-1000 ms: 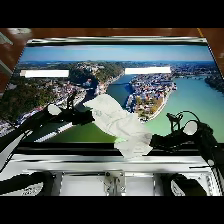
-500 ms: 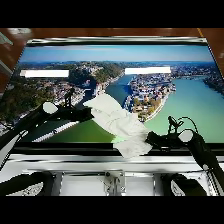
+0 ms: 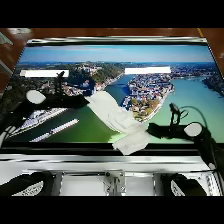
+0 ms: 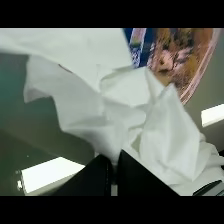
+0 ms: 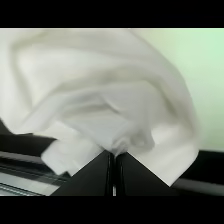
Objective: Fold the shirts.
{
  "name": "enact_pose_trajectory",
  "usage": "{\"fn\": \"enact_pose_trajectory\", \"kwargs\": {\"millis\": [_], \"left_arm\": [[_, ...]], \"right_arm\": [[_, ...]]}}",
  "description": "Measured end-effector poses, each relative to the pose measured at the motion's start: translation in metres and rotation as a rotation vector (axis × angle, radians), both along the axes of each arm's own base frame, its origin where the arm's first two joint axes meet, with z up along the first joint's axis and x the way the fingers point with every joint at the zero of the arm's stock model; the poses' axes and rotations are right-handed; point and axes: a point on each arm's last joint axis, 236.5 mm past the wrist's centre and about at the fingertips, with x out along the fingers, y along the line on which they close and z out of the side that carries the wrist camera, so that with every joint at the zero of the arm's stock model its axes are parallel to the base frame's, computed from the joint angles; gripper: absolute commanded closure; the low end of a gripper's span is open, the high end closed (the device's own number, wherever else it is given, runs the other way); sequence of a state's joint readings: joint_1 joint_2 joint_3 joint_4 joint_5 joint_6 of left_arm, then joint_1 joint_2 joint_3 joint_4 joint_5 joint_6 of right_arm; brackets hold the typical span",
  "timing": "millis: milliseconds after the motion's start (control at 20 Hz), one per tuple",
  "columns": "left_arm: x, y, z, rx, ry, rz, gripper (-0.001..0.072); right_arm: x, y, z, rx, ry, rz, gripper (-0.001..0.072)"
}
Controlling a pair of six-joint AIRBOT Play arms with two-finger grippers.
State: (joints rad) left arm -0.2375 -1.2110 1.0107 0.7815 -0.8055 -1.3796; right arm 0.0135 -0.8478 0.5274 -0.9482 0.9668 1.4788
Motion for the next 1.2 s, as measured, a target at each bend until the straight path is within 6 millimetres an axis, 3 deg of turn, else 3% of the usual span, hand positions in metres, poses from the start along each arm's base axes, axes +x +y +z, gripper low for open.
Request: {"fn": "enact_pose_trajectory", "kwargs": {"millis": [100,200,300,400,500,600,650,750,1000,1200], "left_arm": [[0.015,0.015,0.072,-0.010,-0.164,0.022,0.0669],[0.018,0.031,0.168,-0.031,-0.378,0.052,0.0669],[-0.003,0.041,0.273,-0.069,-0.611,0.073,0.0669],[-0.040,0.051,0.362,-0.096,-0.818,0.088,0.0669],[-0.079,0.063,0.424,-0.091,-0.985,0.108,0.0669],[-0.112,0.075,0.455,-0.041,-1.085,0.124,0.0669],[-0.123,0.082,0.459,-0.006,-1.096,0.136,0.0669],[-0.132,0.098,0.440,0.118,-1.034,0.159,0.0668],[-0.133,0.152,0.333,0.448,-0.670,0.198,0.0669],[-0.145,0.174,0.245,0.538,-0.417,0.209,0.0669]], "right_arm": [[0.037,0.002,0.077,-0.018,-0.230,0.054,0.0645],[0.065,0.002,0.178,-0.041,-0.498,0.079,0.0645],[0.071,0.002,0.287,-0.061,-0.760,0.084,0.0644],[0.056,0.001,0.381,-0.077,-0.981,0.082,0.0644],[0.035,0.000,0.438,-0.096,-1.116,0.081,0.0644],[0.017,-0.003,0.462,-0.123,-1.154,0.088,0.0644],[0.010,-0.004,0.462,-0.143,-1.138,0.094,0.0644],[0.001,-0.011,0.445,-0.198,-1.048,0.113,0.0644],[-0.026,-0.047,0.356,-0.352,-0.642,0.122,0.0644],[-0.051,-0.049,0.279,-0.328,-0.317,0.155,0.0644]]}}
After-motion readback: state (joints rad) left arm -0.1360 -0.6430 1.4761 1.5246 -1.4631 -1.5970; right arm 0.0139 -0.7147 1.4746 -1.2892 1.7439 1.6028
